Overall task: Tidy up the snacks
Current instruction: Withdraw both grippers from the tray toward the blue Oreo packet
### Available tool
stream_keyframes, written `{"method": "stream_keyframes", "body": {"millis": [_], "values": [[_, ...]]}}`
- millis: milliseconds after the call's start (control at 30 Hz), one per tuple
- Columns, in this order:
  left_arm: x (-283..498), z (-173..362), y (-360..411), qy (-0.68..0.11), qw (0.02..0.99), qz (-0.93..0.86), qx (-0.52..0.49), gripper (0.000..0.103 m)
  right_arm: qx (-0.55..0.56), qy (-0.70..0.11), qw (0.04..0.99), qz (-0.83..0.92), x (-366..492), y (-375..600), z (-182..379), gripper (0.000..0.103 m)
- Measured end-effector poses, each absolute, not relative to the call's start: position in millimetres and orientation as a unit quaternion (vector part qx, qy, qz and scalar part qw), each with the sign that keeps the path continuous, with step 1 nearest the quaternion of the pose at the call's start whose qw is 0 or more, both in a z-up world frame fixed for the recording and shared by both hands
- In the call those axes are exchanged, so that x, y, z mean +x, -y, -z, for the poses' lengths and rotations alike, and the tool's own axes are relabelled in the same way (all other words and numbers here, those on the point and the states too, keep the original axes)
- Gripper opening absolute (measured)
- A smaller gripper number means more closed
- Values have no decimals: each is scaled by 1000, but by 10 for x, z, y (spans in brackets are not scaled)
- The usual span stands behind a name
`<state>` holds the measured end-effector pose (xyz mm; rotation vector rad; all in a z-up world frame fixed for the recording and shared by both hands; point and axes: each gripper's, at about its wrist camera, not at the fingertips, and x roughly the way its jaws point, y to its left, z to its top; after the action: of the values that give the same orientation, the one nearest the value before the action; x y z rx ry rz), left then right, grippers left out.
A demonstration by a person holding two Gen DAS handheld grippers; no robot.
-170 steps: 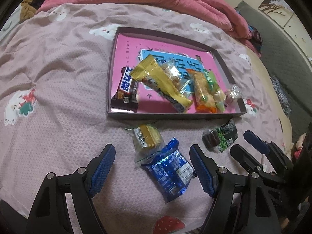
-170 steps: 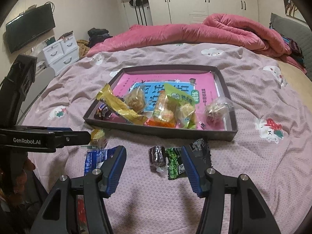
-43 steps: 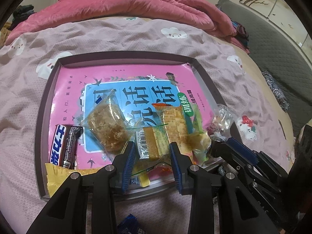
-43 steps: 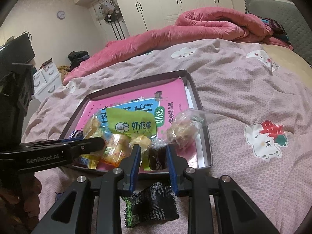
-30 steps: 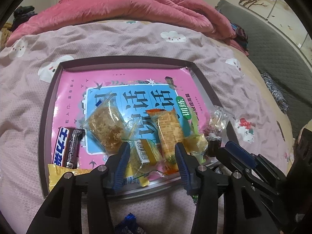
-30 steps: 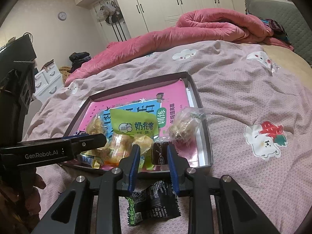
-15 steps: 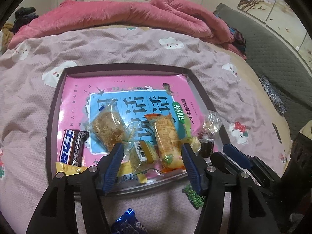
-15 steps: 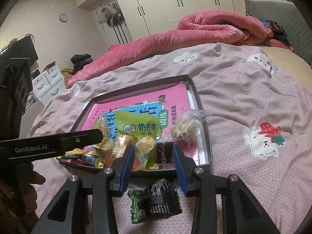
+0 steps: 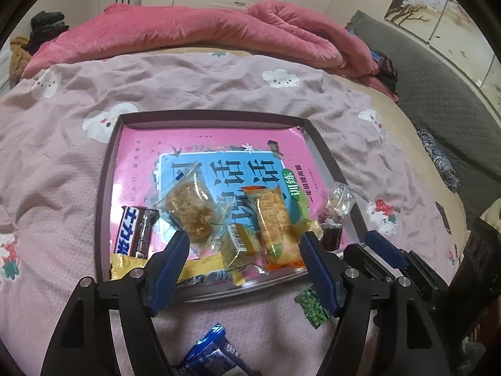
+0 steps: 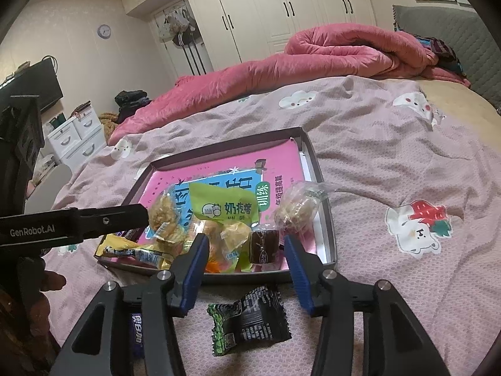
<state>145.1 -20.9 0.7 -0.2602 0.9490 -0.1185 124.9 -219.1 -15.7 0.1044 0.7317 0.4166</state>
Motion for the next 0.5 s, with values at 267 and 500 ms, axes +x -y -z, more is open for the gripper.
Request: {"method": "stream_keyframes", "body": {"millis": [267, 500], "values": [[1354, -84, 85, -453, 881, 44, -128, 76, 52, -353, 913, -200, 1209, 2213, 116, 52], [1205, -117, 26, -454, 882, 36, -122, 78, 51, -351, 913, -200, 1166, 2221, 80, 53]]}}
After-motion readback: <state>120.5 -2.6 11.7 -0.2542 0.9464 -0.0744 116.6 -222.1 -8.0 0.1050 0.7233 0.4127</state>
